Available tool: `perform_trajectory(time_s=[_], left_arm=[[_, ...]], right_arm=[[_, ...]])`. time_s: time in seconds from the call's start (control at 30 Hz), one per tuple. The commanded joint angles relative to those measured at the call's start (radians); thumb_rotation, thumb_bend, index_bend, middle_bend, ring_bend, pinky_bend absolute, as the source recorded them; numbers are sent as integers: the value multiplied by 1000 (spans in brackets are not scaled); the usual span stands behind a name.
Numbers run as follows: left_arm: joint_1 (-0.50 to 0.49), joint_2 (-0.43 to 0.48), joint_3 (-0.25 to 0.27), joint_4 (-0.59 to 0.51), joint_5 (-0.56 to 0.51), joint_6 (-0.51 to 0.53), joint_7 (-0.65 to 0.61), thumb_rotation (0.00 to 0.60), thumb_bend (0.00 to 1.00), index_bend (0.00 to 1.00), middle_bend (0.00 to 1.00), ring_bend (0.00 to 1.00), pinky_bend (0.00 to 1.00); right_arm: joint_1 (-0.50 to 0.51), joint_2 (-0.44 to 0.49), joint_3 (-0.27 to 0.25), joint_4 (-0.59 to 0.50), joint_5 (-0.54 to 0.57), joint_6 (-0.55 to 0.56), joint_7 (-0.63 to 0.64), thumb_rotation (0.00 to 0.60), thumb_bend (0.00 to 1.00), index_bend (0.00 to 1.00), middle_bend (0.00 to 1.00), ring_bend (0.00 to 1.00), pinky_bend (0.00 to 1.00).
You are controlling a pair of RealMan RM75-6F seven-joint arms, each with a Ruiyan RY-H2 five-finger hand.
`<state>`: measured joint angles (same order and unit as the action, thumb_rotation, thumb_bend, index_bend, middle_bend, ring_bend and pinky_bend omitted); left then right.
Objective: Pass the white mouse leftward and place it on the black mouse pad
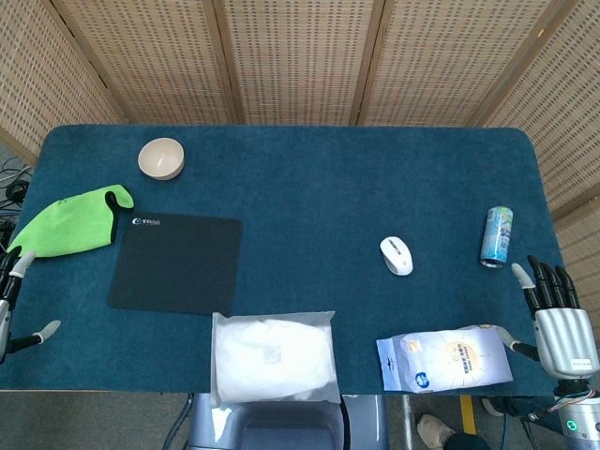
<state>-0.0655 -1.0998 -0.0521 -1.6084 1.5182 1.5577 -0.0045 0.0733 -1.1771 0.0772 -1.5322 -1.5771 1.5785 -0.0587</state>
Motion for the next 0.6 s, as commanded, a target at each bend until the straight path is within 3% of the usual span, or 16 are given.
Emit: perform_trajectory(time_s=[0.03,0.2,0.3,0.4,0.5,0.6], left_arm=[[0,-1,-1,1,-2,-1,0,600,0,0,0,0,0],[-5,-9,-4,4,-6,-10,13,600,0,0,0,0,0],[-13,-19,-5,8,-11,-24,26,600,0,0,0,0,0],[-19,-30,-11,13,-22,-34,40,600,0,0,0,0,0],[-25,-37,-19,15,-36,-42,46,600,0,0,0,0,0],[-30,-42,-24,19,-46,-51,53,600,0,0,0,0,0]], right_arm=[[0,0,-1,0,1,-2,-1,600,0,18,0,0,0],[22,9,-5,-9,-7,-42,20,600,4,20,0,0,0],[76,22,3,0,-33,-101,51,600,103,74,0,0,0],[150,45,17,-5,-56,-183,100,600,435,187,36,0,0],[230,58,32,2,-86,-263,133,600,658,262,106,0,0],[298,64,33,6,-95,-353,184,600,805,285,139,0,0]])
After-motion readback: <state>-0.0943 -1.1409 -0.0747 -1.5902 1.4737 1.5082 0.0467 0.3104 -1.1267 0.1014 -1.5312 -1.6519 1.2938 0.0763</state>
